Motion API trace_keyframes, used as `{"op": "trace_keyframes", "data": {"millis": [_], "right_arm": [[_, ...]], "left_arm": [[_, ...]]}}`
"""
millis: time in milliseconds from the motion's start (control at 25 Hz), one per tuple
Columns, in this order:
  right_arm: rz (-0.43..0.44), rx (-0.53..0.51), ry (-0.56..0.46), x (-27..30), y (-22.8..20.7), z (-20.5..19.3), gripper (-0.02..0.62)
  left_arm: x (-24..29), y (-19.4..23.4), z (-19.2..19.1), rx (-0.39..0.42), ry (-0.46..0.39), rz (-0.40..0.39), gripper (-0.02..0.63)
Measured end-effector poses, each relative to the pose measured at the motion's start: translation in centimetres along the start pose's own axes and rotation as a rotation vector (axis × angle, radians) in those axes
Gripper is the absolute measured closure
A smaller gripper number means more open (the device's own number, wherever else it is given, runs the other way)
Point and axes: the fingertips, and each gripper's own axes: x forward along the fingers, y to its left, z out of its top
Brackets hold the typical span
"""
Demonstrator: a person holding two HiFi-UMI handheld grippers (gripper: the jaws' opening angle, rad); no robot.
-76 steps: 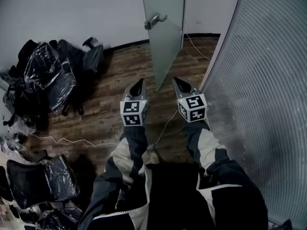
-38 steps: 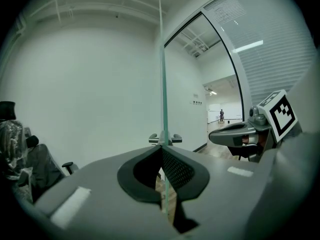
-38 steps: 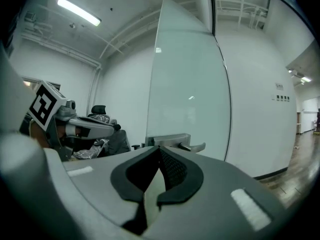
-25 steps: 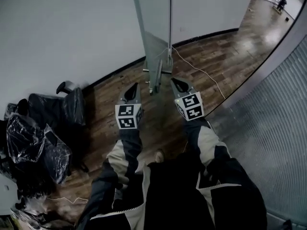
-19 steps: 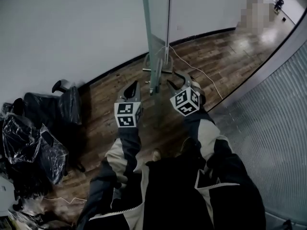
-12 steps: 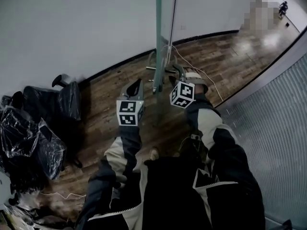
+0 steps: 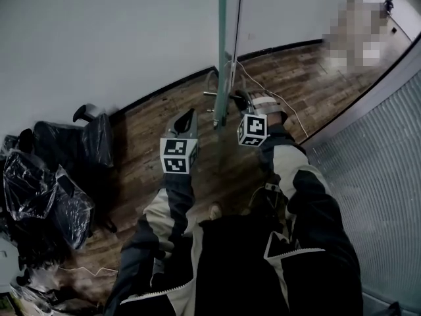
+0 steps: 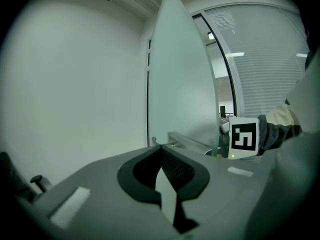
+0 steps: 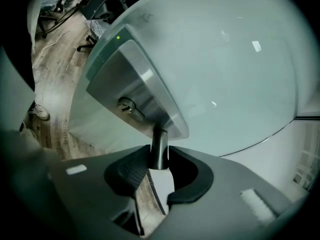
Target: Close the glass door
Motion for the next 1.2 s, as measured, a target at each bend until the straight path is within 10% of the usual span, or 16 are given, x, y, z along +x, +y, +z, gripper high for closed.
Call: {"op": "trace_keyframes", "data": {"millis": [1200], "right_arm": [[-0.053,-0.054,0.119,-5.4,-1.2,-19.0,0.477]], "left_arm": [[5.0,-10.6,2.3,0.058,0.011,-0.107,0.603]]}}
